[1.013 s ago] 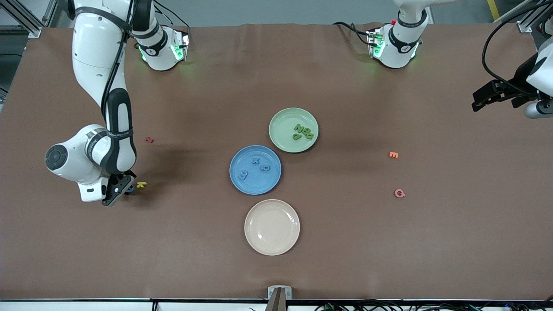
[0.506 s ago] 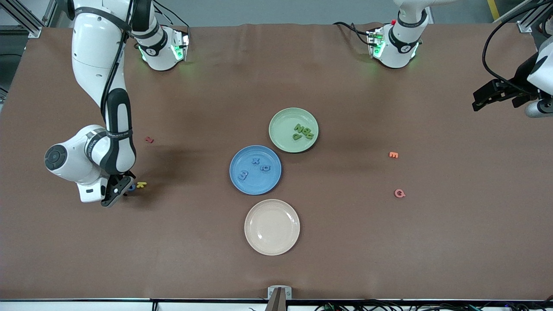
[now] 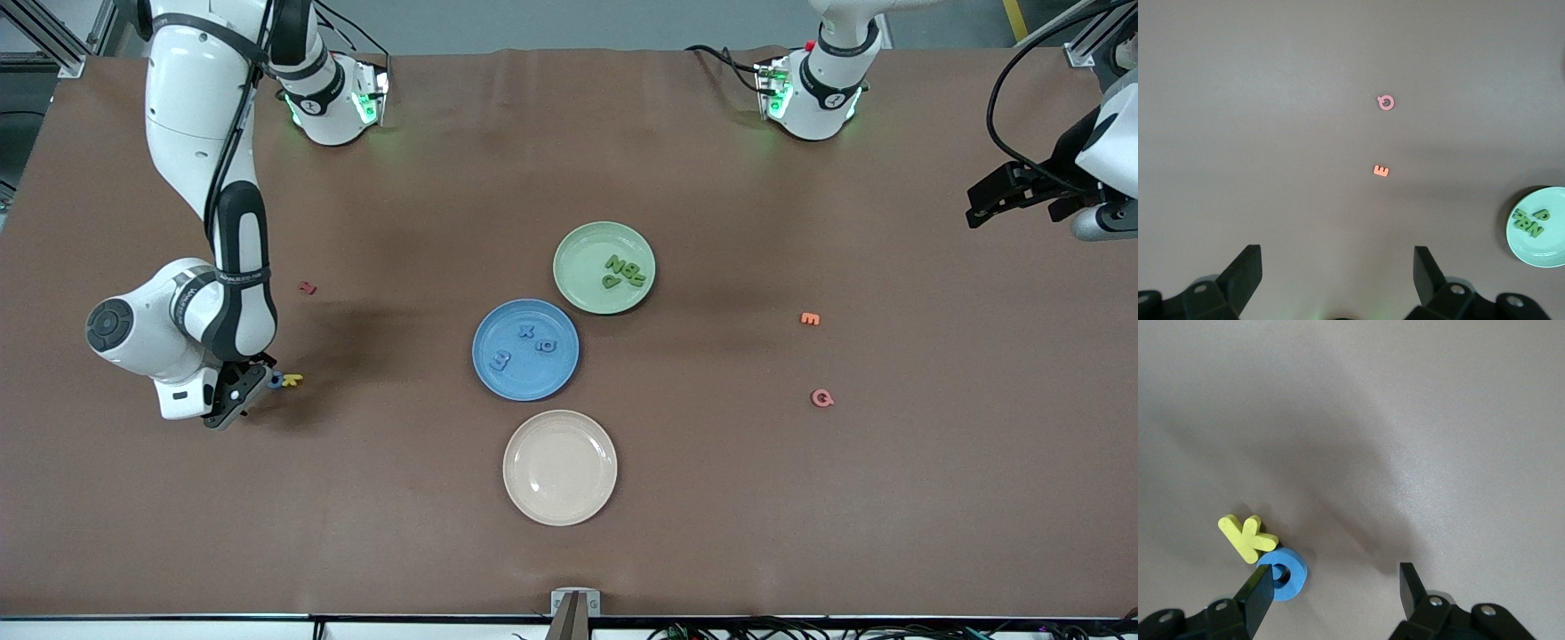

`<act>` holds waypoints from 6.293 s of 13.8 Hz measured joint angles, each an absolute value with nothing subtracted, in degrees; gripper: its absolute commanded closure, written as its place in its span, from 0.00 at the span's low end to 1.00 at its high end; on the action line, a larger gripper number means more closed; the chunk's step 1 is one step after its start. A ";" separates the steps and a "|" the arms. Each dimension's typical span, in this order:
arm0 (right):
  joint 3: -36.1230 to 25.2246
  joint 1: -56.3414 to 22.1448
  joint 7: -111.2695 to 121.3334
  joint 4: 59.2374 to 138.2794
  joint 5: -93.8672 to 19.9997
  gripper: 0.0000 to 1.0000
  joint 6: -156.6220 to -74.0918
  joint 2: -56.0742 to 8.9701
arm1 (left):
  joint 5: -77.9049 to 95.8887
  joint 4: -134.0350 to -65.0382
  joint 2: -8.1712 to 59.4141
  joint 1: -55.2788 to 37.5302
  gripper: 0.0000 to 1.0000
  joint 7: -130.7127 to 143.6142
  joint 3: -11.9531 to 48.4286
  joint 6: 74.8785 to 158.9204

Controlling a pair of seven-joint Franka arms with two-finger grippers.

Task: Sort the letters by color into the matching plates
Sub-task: 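Close the right gripper on the blue G, then lift the blue G and carry it over the blue plate, then lower the blue G onto the blue plate and open the right gripper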

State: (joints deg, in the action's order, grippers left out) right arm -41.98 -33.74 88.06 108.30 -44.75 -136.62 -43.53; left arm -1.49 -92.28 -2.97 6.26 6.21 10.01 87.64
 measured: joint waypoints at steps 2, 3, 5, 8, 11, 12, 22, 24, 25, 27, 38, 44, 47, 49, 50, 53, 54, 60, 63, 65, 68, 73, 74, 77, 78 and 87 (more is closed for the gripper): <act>-42.30 -33.73 88.14 108.25 -44.75 0.15 -133.79 -43.53 | -1.49 -92.28 -2.98 6.27 0.00 6.21 10.01 87.66; -42.33 -33.74 88.15 108.30 -44.75 0.15 -133.03 -43.52 | -1.49 -92.27 -2.98 6.27 0.00 6.21 10.01 87.67; -42.29 -33.86 87.98 108.51 -44.75 0.15 -132.14 -43.53 | -1.49 -92.27 -2.98 6.27 0.00 6.21 10.01 87.67; -42.24 -34.52 87.45 108.91 -44.75 0.15 -131.31 -43.53 | -1.49 -92.26 -2.98 6.27 0.00 6.21 10.04 87.67; -42.30 -34.50 87.40 109.09 -44.75 0.15 -131.32 -43.53 | -1.49 -92.25 -2.99 6.26 0.00 6.21 10.95 87.71; -42.32 -34.40 87.40 109.19 -44.74 0.15 -131.32 -43.53 | -1.49 -92.24 -2.99 6.26 0.00 6.21 11.25 87.71; -42.29 -34.31 87.38 109.64 -44.74 0.44 -133.26 -43.57 | -1.49 -92.23 -3.00 6.59 0.00 6.21 11.37 87.72; -42.30 -34.33 87.37 109.61 -44.74 0.53 -133.66 -43.57 | -1.49 -92.23 -3.00 6.59 0.00 6.21 11.37 87.72; -42.31 -34.34 87.27 109.56 -44.74 0.57 -133.96 -43.57 | -1.49 -92.23 -3.00 6.59 0.00 6.21 11.37 87.72; -42.35 -34.35 87.23 109.50 -44.74 0.63 -134.22 -43.57 | -1.49 -92.23 -3.00 6.59 0.00 6.21 11.37 87.74; -43.76 -35.48 87.14 108.40 -44.73 0.88 -134.18 -43.50 | -1.49 -92.32 -3.00 6.59 0.00 6.21 11.40 87.86; -55.06 -48.15 82.80 107.57 -44.68 0.89 -130.23 -43.30 | -1.49 -92.33 -3.00 6.59 0.00 6.21 11.40 87.87; -55.94 -51.63 74.37 107.53 -44.61 0.88 -126.30 -43.31 | -1.49 -92.35 -3.00 6.59 0.00 6.21 11.40 87.87; -56.32 -53.09 67.49 106.98 -44.61 0.88 -122.50 -43.31 | -1.49 -92.37 -3.00 6.59 0.00 6.21 11.40 87.86; -56.65 -53.88 63.42 106.40 -44.61 0.88 -120.00 -43.31 | -1.49 -92.40 -3.00 6.59 0.00 6.21 11.40 87.86; -57.76 -57.44 48.73 104.37 -44.65 0.88 -114.10 -43.25 | -1.49 -92.51 -3.00 6.59 0.00 6.21 11.40 87.86; -57.90 -58.87 43.57 103.65 -44.66 0.88 -113.13 -43.20 | -1.49 -92.56 -3.00 6.59 0.00 6.21 11.40 87.86; -57.58 -67.32 14.01 99.52 -47.36 0.88 -111.68 -43.12 | -1.49 -92.75 -3.00 6.59 0.00 6.21 11.41 87.86; -54.39 -68.30 1.49 96.62 -48.57 0.88 -112.03 -43.13 | -1.49 -92.80 -3.00 6.59 0.00 6.21 11.41 87.86; -51.33 -68.32 -6.39 94.56 -48.58 0.88 -113.72 -43.12 | -1.49 -92.83 -3.00 6.59 0.00 6.21 11.41 87.86; -46.49 -68.24 -14.32 93.64 -48.57 0.87 -118.94 -43.24 | -1.49 -92.88 -3.00 6.59 0.00 6.21 11.41 87.86; -43.35 -68.25 -19.49 93.68 -48.55 0.82 -121.24 -44.95 | -1.49 -92.97 -2.99 6.59 0.00 6.21 11.41 87.86; -43.00 -68.27 -20.01 93.68 -48.54 0.80 -121.24 -45.53 | -1.49 -92.98 -2.99 6.59 0.00 6.21 11.41 87.86; -42.38 -68.28 -20.73 93.62 -48.54 0.00 -122.26 -47.79 | -1.49 -93.10 -2.99 6.59 0.00 6.21 11.41 87.86; -42.31 -68.28 -20.73 93.62 -48.54 0.00 -122.51 -47.83 | -1.49 -93.18 -2.99 6.59 0.00 6.21 11.41 87.86; -45.19 -68.68 -20.77 92.33 -46.63 0.00 -117.51 -47.73 | -1.49 -93.36 -2.99 6.59 0.00 6.21 11.42 87.86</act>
State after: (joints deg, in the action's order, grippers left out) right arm -45.19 -68.68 -20.77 92.33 -46.63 -117.51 -47.73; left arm -1.49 -93.36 -2.99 6.59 6.21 11.42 87.86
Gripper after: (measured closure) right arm 0.000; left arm 0.000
